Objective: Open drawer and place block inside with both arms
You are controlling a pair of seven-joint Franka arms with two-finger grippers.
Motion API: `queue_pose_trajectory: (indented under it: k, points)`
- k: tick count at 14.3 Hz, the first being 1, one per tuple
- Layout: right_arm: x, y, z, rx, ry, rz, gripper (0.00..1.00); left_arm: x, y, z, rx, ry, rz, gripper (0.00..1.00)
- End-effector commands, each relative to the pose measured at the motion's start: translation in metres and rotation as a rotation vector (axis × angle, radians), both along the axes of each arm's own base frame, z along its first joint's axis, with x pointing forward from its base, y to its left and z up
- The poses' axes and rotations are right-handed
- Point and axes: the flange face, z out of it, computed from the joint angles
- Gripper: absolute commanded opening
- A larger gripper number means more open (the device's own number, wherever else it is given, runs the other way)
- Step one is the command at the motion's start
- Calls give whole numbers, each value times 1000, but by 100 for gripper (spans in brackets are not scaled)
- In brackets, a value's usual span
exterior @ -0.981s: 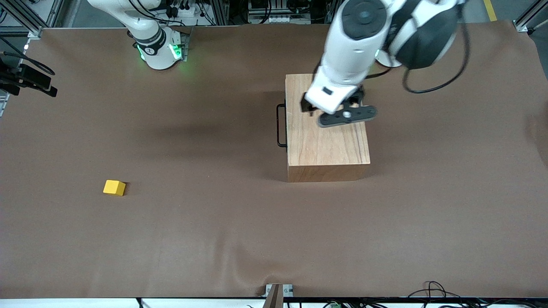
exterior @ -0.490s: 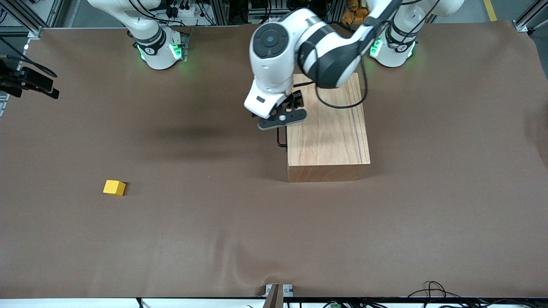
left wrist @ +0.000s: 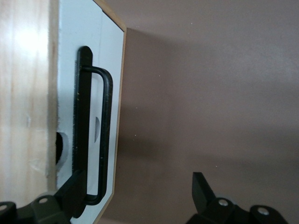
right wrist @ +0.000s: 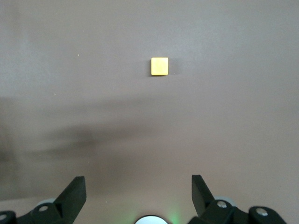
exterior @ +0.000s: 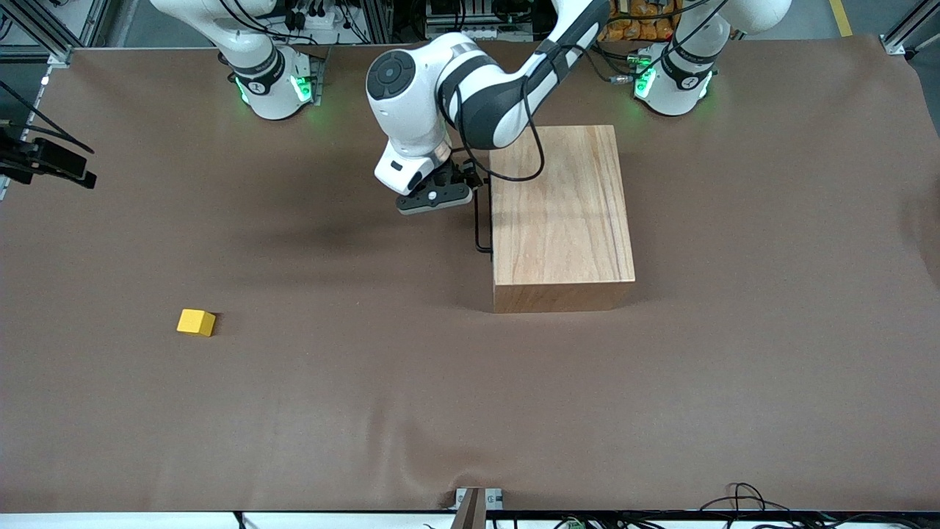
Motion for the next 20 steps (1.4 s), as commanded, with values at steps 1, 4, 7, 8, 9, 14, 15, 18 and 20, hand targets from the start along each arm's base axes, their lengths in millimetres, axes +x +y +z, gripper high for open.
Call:
queue_pose_trajectory:
  k: [1,4,7,8,9,14,15,18,20]
  points:
    - [1,-3,11,-23,-15,-10,100,5,-5,-7,9,-22,-9,100]
    - [1,-2,9,-21,-8,-10,100,-2,-11,-28,35,-11,-31,100]
    - [1,-1,9,-21,-5,-8,100,-3,-11,-32,50,-12,-50,100]
    - [1,-1,9,-21,-5,-8,100,-5,-10,-34,79,-22,-68,100]
    - [1,-1,9,-21,-5,-8,100,-6,-8,-36,112,-23,-90,100]
    - [0,-1,8,-20,1,-5,100,-7,-6,-44,134,-8,-162,100]
    - [0,0,7,-20,4,-4,100,-6,-6,-44,133,-6,-165,100]
    - [0,-1,7,-20,4,-7,100,-3,-5,-48,135,-1,-181,100]
    - [1,0,7,-18,4,-4,100,4,0,-49,132,4,-184,100]
